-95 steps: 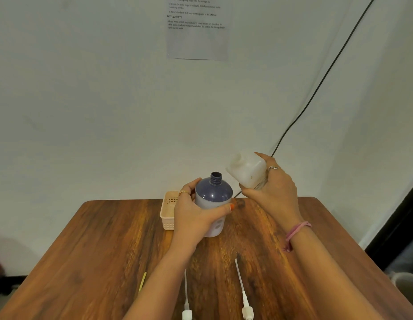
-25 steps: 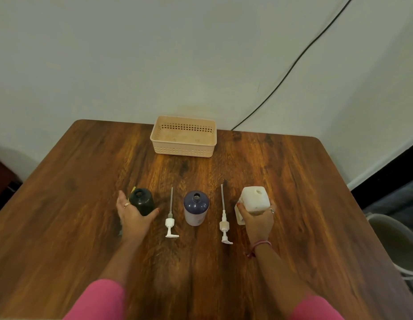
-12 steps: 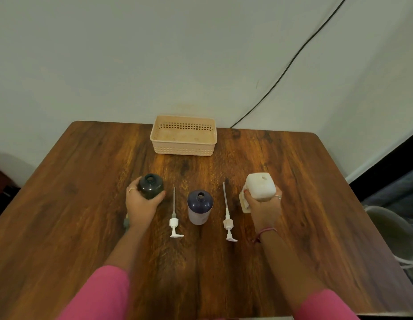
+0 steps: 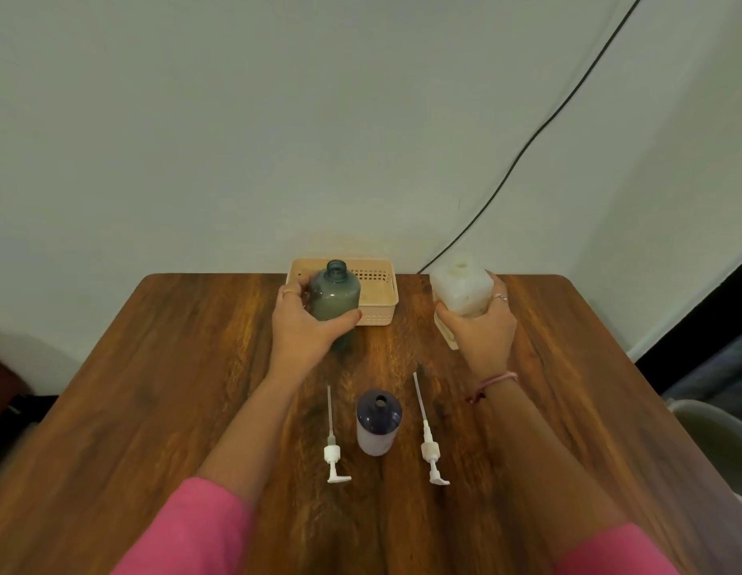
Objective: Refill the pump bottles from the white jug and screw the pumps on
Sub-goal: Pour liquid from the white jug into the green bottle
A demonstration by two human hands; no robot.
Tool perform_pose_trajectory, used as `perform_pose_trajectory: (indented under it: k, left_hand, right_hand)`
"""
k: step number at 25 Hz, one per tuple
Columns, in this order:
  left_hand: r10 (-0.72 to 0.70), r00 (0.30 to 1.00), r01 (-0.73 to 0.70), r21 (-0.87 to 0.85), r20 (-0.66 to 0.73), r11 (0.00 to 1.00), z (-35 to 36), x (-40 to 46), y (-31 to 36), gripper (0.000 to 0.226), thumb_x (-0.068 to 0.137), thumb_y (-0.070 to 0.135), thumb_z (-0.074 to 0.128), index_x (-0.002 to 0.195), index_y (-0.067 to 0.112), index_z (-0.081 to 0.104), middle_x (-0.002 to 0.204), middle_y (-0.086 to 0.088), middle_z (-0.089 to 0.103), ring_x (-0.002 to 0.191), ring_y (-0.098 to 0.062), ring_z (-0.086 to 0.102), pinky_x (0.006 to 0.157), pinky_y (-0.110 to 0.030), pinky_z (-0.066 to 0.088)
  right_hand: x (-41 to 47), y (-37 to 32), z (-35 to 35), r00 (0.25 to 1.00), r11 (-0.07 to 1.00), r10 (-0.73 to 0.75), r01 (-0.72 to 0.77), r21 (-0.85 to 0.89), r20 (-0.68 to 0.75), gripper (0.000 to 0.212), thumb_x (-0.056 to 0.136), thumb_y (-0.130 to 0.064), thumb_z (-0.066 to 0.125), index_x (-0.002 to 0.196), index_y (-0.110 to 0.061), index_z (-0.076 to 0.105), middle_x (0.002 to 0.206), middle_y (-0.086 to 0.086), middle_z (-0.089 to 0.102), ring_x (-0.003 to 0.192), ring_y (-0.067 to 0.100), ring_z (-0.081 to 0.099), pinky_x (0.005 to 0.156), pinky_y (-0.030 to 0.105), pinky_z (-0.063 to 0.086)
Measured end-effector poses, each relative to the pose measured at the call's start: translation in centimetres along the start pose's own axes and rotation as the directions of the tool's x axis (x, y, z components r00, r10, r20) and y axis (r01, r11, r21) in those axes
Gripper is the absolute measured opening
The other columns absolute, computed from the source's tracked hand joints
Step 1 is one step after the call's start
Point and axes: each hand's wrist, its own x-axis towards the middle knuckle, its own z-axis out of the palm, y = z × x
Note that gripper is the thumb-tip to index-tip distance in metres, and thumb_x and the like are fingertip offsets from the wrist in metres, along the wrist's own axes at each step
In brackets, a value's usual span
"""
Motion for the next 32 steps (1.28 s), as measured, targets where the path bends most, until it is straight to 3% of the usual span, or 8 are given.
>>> perform_pose_trajectory:
  k: [4,7,11,16,21,27,32]
  left_hand:
    - [0.058,0.998,-0.057,-0.037,0.029,0.998,-0.5,1.3,4.0,0.076,0.061,0.025,0.088,0.125,0.026,0.046,0.123,0.007,0.050,0.110,-0.008,0.050,0.082,-0.018,0.047]
    - [0.079,0.996,-0.076,-0.064,0.049,0.995,-0.8,2.1,6.2,0.078,0.062,0.023,0.087,0.128,0.024,0.046,0.123,0.006,0.050,0.108,-0.008,0.051,0.078,-0.016,0.048]
    - [0.106,0.992,-0.100,-0.082,0.072,0.992,-1.3,3.0,8.6,0.080,0.062,0.024,0.087,0.130,0.025,0.045,0.124,0.005,0.049,0.109,-0.011,0.051,0.072,-0.013,0.048]
    - [0.137,0.987,-0.130,-0.089,0.081,0.988,-2.2,3.4,10.6,0.080,0.063,0.025,0.086,0.131,0.024,0.044,0.125,0.003,0.049,0.109,-0.012,0.051,0.064,-0.009,0.045]
    - [0.160,0.983,-0.152,-0.087,0.087,0.984,-2.6,3.2,11.5,0.080,0.064,0.024,0.086,0.132,0.022,0.044,0.124,0.004,0.047,0.107,-0.011,0.049,0.061,-0.007,0.044]
    - [0.161,0.984,-0.151,-0.125,0.081,0.981,-2.6,3.1,11.9,0.079,0.062,0.025,0.087,0.129,0.025,0.045,0.123,0.004,0.048,0.106,-0.011,0.050,0.062,-0.008,0.045]
    - [0.154,0.985,-0.141,-0.148,0.081,0.979,-2.5,2.8,12.0,0.078,0.063,0.023,0.087,0.127,0.026,0.044,0.123,0.004,0.048,0.107,-0.012,0.050,0.065,-0.009,0.045]
  right_hand:
    - [2.7,-5.2,0.0,0.977,0.979,-0.194,0.200,-0.052,0.092,0.074,0.064,-0.031,0.085,0.128,-0.027,0.048,0.101,-0.012,0.056,0.089,0.005,0.056,0.070,0.020,0.051]
    - [4.4,-8.7,-0.2,0.946,0.946,-0.287,0.305,-0.113,0.152,0.074,0.066,-0.031,0.084,0.129,-0.025,0.045,0.102,-0.010,0.055,0.090,0.008,0.055,0.066,0.015,0.046]
    - [6.0,-12.0,-0.2,0.900,0.896,-0.396,0.423,-0.135,0.183,0.075,0.066,-0.031,0.083,0.130,-0.027,0.044,0.104,-0.013,0.054,0.093,0.010,0.055,0.069,0.023,0.051]
    - [7.1,-14.6,-0.3,0.831,0.797,-0.521,0.556,-0.238,0.196,0.077,0.066,-0.027,0.082,0.134,-0.025,0.045,0.118,-0.005,0.059,0.102,0.016,0.057,0.072,0.025,0.047]
    - [7.9,-16.0,-0.7,0.766,0.688,-0.603,0.641,-0.341,0.224,0.075,0.069,-0.024,0.079,0.137,-0.026,0.047,0.132,-0.006,0.056,0.114,0.018,0.054,0.078,0.020,0.038]
    - [8.0,-17.1,-1.1,0.649,0.537,-0.722,0.745,-0.397,0.241,0.077,0.065,-0.019,0.084,0.134,-0.017,0.051,0.130,0.005,0.060,0.113,0.027,0.058,0.093,0.040,0.047]
    - [8.6,-17.2,-1.4,0.565,0.435,-0.788,0.791,-0.430,0.244,0.074,0.065,-0.020,0.084,0.132,-0.012,0.053,0.128,0.008,0.061,0.115,0.029,0.059,0.101,0.040,0.041]
